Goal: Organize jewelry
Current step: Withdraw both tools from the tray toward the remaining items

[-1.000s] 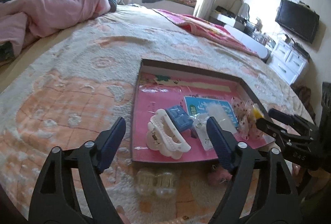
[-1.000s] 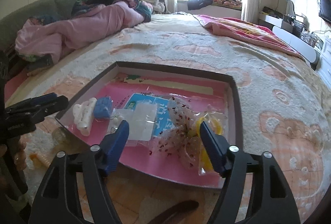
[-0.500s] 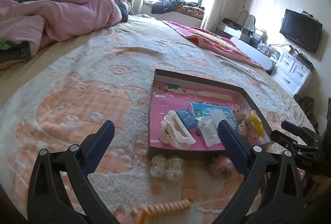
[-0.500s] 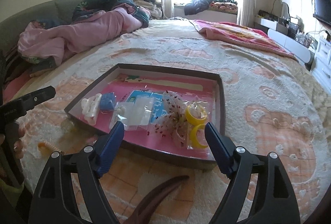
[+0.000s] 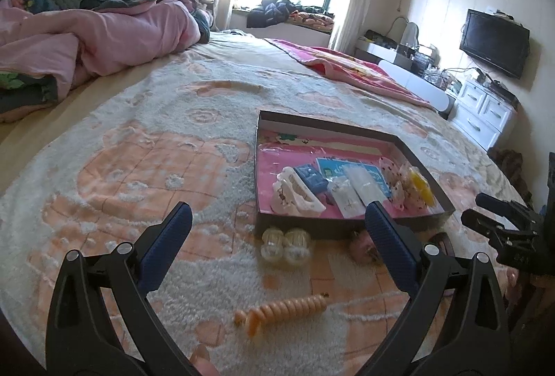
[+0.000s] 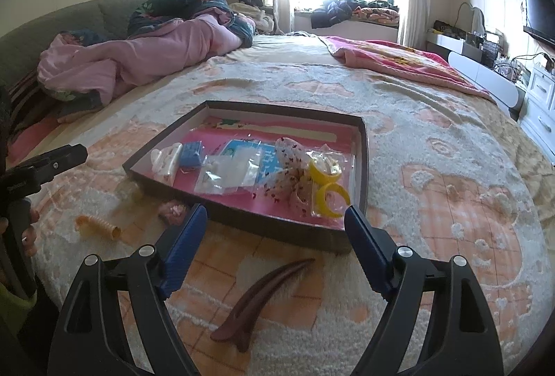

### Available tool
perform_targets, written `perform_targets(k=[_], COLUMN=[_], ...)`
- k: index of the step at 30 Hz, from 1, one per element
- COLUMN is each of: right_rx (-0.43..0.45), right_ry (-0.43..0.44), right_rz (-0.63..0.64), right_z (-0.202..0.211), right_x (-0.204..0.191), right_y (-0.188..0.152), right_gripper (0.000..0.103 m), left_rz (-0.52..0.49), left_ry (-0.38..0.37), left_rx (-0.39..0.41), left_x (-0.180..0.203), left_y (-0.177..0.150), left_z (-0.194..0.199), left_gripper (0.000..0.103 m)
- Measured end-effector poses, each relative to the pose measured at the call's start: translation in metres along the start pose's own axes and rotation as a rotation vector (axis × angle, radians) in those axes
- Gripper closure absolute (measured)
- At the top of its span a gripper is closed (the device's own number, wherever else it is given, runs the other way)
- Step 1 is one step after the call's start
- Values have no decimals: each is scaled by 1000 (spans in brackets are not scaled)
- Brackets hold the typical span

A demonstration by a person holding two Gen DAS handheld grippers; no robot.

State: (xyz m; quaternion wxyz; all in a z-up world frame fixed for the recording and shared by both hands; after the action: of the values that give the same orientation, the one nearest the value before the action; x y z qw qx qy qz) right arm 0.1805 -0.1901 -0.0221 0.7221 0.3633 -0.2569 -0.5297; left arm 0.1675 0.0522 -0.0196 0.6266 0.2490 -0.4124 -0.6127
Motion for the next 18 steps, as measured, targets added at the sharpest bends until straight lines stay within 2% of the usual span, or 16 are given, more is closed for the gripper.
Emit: perform_targets(k=[10,18], right_rx=[-23,-63], right_ry=[3,19], right_rz=[-5,-13], right_z=[8,3], right_x=[0,-6], right_y=[-18,-32], right_gripper=[24,24], left_rz=[-35,-71], left_ry=[-4,4], left_rx=[-33,-97], left_x=[5,8], left_y=[-19,-38], left_z=[5,-4], left_gripper=[12,12])
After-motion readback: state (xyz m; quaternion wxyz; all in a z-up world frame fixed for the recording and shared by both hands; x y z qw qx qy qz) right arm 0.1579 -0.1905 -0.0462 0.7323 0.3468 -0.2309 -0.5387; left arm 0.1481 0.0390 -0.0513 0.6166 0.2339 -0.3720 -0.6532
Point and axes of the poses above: each gripper's, at about its wrist camera, not at the fingertips, and z roughly against the way its jaws point, x to its right, y to its top, the point moved 5 cm from there along -z, roughly the way its jaws point
